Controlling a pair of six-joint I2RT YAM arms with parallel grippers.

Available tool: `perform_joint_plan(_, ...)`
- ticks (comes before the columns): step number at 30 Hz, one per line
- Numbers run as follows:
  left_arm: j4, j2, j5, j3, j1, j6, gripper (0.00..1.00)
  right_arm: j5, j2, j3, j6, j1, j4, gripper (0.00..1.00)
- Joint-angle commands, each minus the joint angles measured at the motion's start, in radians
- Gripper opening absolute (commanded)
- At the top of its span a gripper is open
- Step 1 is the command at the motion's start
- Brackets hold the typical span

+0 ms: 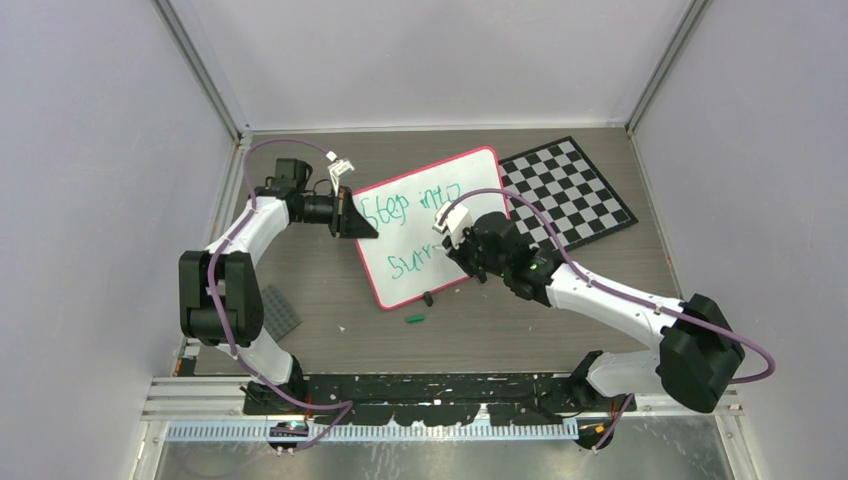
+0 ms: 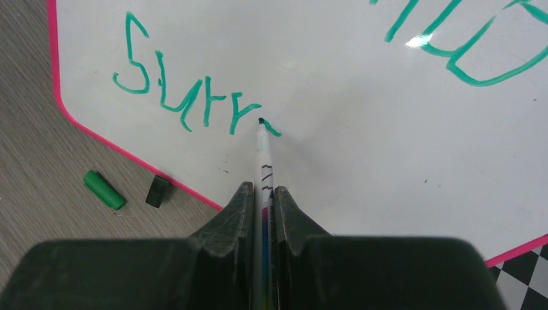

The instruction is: Write a sentence on the whiteboard

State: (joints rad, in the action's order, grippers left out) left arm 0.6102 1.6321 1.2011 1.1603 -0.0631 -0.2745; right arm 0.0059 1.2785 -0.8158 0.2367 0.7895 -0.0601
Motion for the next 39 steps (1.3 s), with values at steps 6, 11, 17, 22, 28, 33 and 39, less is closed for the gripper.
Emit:
perform_joint_plan(6, 0.158, 0.023, -0.103, -0.011, -0.017, -0.031, 0.0, -0.035, 0.007, -0.022, 0.027, 0.01, 0.037, 0.0)
perform_joint_plan(11, 0.16, 0.022, -0.101, -0.014, -0.017, -0.037, 0.0, -0.027, -0.008, 0.006, 0.044, 0.01, 0.02, 0.0)
perform_joint_plan(17, 0.167, 0.019, -0.101, -0.014, -0.018, -0.045, 0.0, -0.029, -0.029, 0.026, 0.056, 0.01, 0.005, 0.0)
perform_joint_plan(22, 0.172, 0.02, -0.101, -0.013, -0.017, -0.047, 0.0, -0.024, -0.041, 0.028, 0.068, 0.008, -0.007, 0.0)
perform_joint_plan(28, 0.171, 0.019, -0.102, -0.006, -0.017, -0.047, 0.0, -0.01, -0.054, 0.022, 0.07, 0.002, -0.021, 0.0)
perform_joint_plan(33, 0.171, 0.02, -0.1, -0.007, -0.017, -0.046, 0.0, 0.025, -0.053, 0.003, 0.071, -0.016, -0.021, 0.0)
perform_joint_plan(39, 0.167, 0.022, -0.1, -0.004, -0.018, -0.042, 0.0, 0.025, -0.042, -0.022, 0.065, -0.019, -0.007, 0.0)
